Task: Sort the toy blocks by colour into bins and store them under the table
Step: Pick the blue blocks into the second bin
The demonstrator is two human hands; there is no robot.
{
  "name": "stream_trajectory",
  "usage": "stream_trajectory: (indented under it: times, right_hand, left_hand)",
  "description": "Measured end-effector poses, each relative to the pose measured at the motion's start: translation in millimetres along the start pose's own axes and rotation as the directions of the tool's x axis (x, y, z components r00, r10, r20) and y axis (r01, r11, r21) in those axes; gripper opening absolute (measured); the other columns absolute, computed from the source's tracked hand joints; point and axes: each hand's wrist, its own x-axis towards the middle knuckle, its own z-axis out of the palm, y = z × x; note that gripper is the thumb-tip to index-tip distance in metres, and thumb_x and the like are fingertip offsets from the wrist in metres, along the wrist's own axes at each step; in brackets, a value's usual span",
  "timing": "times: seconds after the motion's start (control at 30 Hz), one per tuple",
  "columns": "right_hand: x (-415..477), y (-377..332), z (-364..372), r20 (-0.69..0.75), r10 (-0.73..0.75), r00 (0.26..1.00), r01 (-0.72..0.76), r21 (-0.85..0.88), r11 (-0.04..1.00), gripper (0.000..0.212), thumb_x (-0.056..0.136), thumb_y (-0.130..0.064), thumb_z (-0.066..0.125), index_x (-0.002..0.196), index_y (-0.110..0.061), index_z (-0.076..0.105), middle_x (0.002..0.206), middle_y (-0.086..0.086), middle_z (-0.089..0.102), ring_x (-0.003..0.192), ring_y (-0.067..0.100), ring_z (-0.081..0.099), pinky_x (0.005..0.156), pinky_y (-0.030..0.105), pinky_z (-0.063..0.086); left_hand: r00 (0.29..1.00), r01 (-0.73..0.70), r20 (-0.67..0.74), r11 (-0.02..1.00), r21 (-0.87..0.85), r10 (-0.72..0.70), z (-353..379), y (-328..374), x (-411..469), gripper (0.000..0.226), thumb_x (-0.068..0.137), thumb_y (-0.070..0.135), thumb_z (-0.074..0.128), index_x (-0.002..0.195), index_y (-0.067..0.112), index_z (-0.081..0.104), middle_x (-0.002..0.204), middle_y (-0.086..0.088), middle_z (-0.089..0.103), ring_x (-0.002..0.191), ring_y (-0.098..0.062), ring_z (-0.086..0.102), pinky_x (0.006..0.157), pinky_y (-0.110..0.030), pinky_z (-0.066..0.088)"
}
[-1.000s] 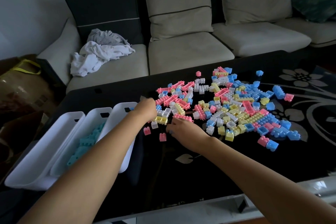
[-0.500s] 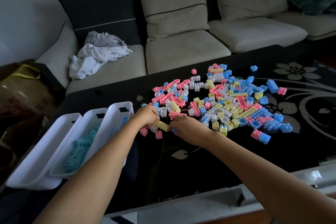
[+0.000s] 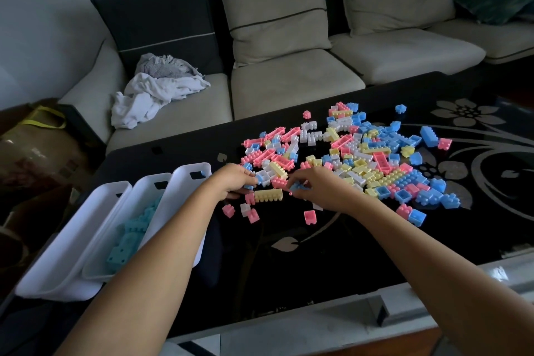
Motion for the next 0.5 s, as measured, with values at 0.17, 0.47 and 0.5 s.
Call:
stream_trajectory:
  times: [0.17, 0.47, 0.5]
  right_hand:
    - [-1.8, -7.2, -11.5, -0.064, 0.173, 0.983, -0.134, 0.401, 0.906, 0.019, 0.092, -0.018, 0.058, 0.109, -0.013, 0.063, 0.103, 0.002, 0.064, 0.079, 0.009, 0.061, 0.062, 0.015, 0.05]
    - [21.5, -49.3, -1.0, 0.405, 0.265, 0.875, -0.35, 0.908, -0.23, 0.035, 0.093, -0.009, 0.053, 0.127, -0.003, 0.046, 0.131, 0.022, 0.042, 0.099, 0.028, 0.059, 0.058, 0.031, 0.058]
    - [27.9, -62.7, 1.9, 0.411, 0.259, 0.874, -0.361, 0.906, -0.221, 0.032, 0.092, -0.007, 0.054, 0.123, -0.003, 0.047, 0.13, 0.022, 0.041, 0.103, 0.03, 0.057, 0.061, 0.033, 0.059]
  left_hand:
    - [0.966, -0.171, -0.184, 0.982, 0.079, 0.183, -18.0, 2.7, -16.4, 0.008, 0.091, 0.014, 0.059, 0.097, 0.01, 0.062, 0.093, -0.005, 0.064, 0.074, -0.01, 0.061, 0.065, -0.022, 0.049]
    - [0.922, -0.132, -0.33, 0.966, 0.222, 0.202, -83.7, -62.1, -85.3, 0.014, 0.087, 0.015, 0.061, 0.079, 0.003, 0.06, 0.077, -0.008, 0.065, 0.069, -0.019, 0.065, 0.068, -0.032, 0.054]
    - [0.924, -0.097, -0.335, 0.96, 0.262, 0.185, -86.4, -71.7, -89.3, 0.015, 0.087, 0.017, 0.061, 0.079, 0.004, 0.061, 0.078, -0.009, 0.067, 0.074, -0.022, 0.068, 0.075, -0.037, 0.055]
